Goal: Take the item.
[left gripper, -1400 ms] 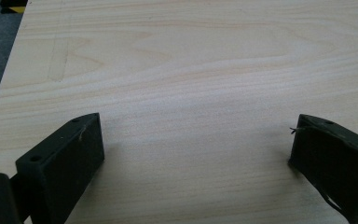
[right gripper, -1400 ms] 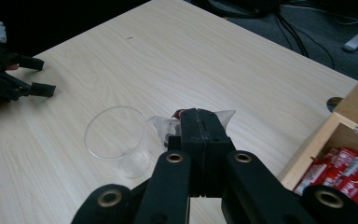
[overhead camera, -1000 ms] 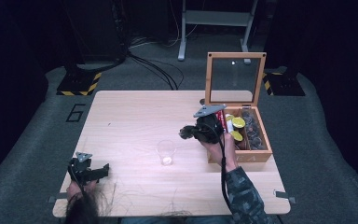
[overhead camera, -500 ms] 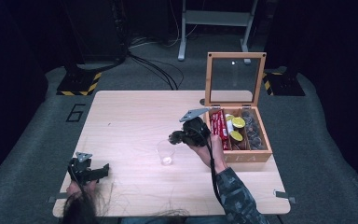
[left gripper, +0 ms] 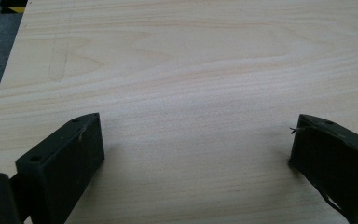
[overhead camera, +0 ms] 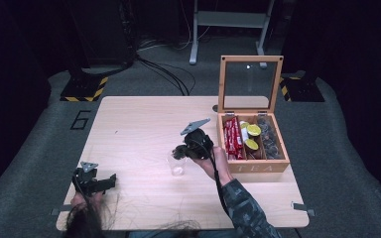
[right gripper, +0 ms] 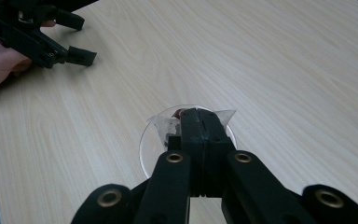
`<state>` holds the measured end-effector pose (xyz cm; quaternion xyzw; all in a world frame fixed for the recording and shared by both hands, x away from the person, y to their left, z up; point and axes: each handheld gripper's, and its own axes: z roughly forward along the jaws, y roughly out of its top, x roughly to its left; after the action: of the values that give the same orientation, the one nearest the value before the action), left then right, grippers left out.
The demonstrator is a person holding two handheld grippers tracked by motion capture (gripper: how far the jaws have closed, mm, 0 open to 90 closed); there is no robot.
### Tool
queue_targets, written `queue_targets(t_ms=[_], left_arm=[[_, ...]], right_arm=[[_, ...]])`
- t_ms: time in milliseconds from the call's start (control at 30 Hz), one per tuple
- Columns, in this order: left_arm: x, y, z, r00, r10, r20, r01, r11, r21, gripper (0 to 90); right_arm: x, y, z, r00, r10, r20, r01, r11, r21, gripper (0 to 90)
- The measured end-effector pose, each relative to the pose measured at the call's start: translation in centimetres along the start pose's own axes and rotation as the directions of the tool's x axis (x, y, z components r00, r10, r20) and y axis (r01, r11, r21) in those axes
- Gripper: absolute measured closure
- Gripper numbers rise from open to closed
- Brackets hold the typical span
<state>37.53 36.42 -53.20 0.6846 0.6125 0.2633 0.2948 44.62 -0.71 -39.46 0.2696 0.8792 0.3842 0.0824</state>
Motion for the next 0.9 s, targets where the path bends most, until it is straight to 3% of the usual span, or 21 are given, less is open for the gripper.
queue_targets(t_ms=[467,567,667,733,800,867,900], left_arm=[[0.0,0.0,0.0,1.0,0.003,-0.001,-0.003,1.0,-0.003,2.3],[0.1,0.0,0.0,0.9999,0.013,0.0,-0.013,0.9999,0.004,2.3],[0.0,0.0,0.0,1.0,0.003,-0.001,-0.003,1.0,-0.003,2.3],[0.0,0.0,0.0,1.0,0.003,0.0,-0.003,1.0,0.0,2.3],[0.0,0.0,0.0,1.0,0.0,-0.001,0.0,1.0,-0.002,2.3],[0.0,0.0,0.0,1.0,0.002,-0.001,-0.002,1.0,-0.003,2.3],[0.0,0.0,0.0,1.0,0.002,-0.001,-0.002,1.0,-0.003,2.3]], right_arm=[[0.2,-0.7,2.3,1.0,0.005,-0.008,-0.004,0.998,0.066,90.0],[0.3,-0.9,2.5,0.9999,0.002,-0.011,-0.001,0.998,0.07,86.1],[0.3,-0.9,2.2,0.9999,-0.007,-0.015,0.007,0.999,0.04,66.4],[0.4,-0.9,2.0,0.9998,0.003,-0.019,-0.003,0.999,0.037,62.8],[0.4,-0.9,1.4,0.9999,-0.008,-0.011,0.008,1.0,0.009,46.2],[0.6,-1.0,0.9,1.0,0.004,-0.002,-0.004,1.0,-0.017,37.2],[0.6,-1.0,0.9,1.0,0.004,-0.002,-0.004,1.0,-0.017,37.2]])
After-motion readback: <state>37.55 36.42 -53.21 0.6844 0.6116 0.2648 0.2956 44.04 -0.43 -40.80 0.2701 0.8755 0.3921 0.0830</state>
